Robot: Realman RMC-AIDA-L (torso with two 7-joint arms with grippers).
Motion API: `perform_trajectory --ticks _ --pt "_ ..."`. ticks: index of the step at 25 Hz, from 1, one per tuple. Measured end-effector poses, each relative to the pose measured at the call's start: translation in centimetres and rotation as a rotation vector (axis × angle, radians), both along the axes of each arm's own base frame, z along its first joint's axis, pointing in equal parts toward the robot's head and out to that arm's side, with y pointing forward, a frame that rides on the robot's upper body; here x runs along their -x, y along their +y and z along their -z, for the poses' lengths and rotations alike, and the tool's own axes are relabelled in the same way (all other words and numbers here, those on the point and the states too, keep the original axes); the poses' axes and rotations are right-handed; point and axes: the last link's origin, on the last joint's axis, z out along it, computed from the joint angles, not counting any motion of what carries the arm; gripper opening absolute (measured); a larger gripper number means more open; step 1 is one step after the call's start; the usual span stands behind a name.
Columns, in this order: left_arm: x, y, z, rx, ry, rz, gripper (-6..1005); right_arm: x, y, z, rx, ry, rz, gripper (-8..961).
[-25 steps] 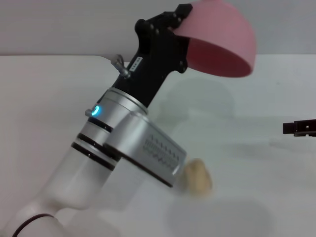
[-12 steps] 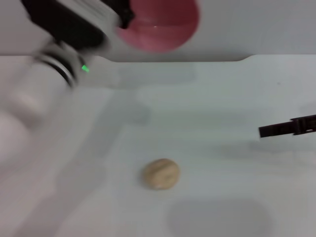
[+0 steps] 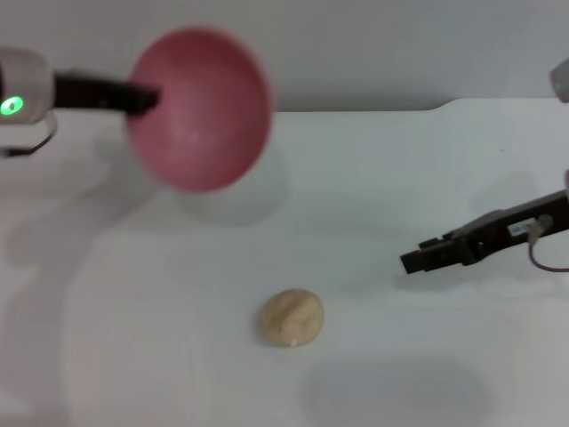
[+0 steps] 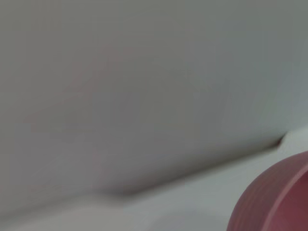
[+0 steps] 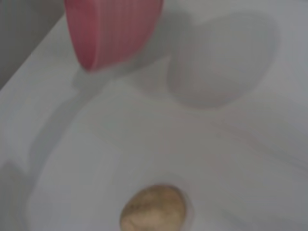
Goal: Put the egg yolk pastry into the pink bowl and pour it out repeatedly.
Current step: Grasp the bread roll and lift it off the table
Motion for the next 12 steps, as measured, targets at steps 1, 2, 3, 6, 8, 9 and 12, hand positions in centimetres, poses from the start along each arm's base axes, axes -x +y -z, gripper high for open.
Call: perform_trajectory --ticks 1,2,3,6,8,9,12 --pt "0.6 -0.4 -0.3 0.022 0.027 -0.072 0 0.3 0.1 0.3 0.002 0.003 -0.013 452" --pt "1.2 -0.8 -0.7 0.041 0.060 -0.142 0 0.5 0.1 0.5 0.001 0.005 -0.022 452" --pt "1.6 -1.4 -0.9 0.066 0.091 -0.199 0 0.8 0.2 0.9 0.005 0.004 -0.036 452" --pt "2.0 -3.3 -1.4 0.148 0.158 -0.280 -1 1.9 0.1 2.6 0.036 -0.020 -0.155 453" --pt "1.8 -3.6 -1.4 0.158 0.161 -0.280 -1 2.2 -0.1 3.0 0.046 -0.018 -0.189 453" --pt "1.8 -3.8 -1.5 0.167 0.163 -0.283 -1 2.9 -0.2 3.8 0.056 -0.007 -0.245 453" --pt "1.7 -4.3 -1.5 0.189 0.162 -0.287 -1 4.5 -0.7 5.7 0.081 0.015 -0.357 453"
